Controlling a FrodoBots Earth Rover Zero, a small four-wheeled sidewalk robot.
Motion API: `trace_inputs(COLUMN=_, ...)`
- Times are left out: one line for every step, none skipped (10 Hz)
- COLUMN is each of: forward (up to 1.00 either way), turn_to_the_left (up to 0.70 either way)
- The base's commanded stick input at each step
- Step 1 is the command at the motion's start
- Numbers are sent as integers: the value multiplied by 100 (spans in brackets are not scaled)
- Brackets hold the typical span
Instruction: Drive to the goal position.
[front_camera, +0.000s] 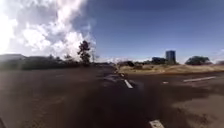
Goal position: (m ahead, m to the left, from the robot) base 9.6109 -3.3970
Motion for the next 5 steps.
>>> trace_inputs(forward=50, turn_to_the_left=0)
trace_inputs(forward=50, turn_to_the_left=0)
trace_inputs(forward=50, turn_to_the_left=0)
trace_inputs(forward=50, turn_to_the_left=0)
trace_inputs(forward=50, turn_to_the_left=0)
